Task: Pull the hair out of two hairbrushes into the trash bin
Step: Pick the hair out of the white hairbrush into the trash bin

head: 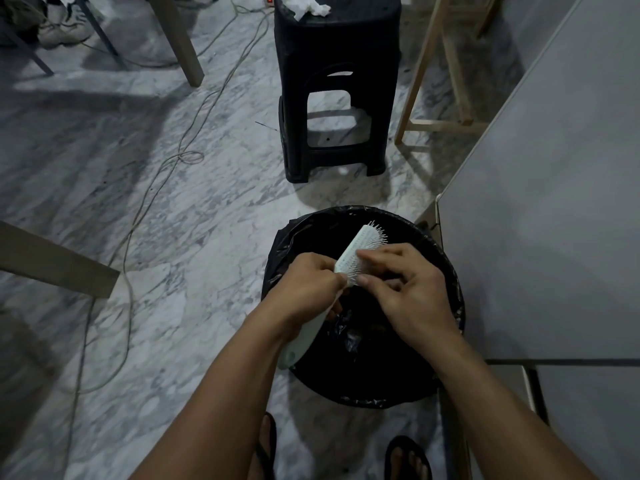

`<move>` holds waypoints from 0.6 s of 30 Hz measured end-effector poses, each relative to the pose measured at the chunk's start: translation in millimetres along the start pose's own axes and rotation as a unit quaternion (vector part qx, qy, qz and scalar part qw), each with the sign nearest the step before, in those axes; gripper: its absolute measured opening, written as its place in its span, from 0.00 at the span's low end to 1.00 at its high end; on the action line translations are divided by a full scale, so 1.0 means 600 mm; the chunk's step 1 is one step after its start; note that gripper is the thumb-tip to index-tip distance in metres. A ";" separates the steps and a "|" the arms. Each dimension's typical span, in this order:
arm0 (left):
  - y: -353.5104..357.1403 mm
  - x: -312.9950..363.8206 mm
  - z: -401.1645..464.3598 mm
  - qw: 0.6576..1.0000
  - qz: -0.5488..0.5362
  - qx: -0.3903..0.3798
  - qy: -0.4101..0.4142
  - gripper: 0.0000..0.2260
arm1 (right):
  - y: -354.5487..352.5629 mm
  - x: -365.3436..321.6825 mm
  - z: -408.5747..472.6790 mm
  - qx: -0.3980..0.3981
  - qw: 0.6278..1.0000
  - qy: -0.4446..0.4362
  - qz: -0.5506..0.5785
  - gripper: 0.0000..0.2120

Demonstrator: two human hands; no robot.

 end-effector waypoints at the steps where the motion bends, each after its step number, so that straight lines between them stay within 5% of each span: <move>1: 0.000 0.000 -0.002 1.000 -0.003 -0.002 0.000 0.08 | -0.001 -0.010 -0.001 0.007 0.999 -0.028 -0.017 0.12; 4: -0.011 -0.002 -0.005 1.000 0.000 0.010 -0.008 0.09 | -0.015 -0.022 0.002 0.034 0.995 -0.074 -0.064 0.07; 13: -0.082 0.002 -0.001 0.986 0.059 0.153 0.022 0.09 | -0.045 0.106 -0.004 -0.071 0.929 0.189 -0.311 0.09; 18: -0.078 0.018 -0.006 0.984 0.081 0.149 0.050 0.08 | -0.021 0.105 -0.013 -0.157 0.918 0.205 -0.300 0.12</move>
Point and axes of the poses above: each hand's wrist, its own z-axis towards the middle knuckle, its own y-axis out of the palm, x = y × z, the point moved 10 cm from there along z, towards the middle knuckle
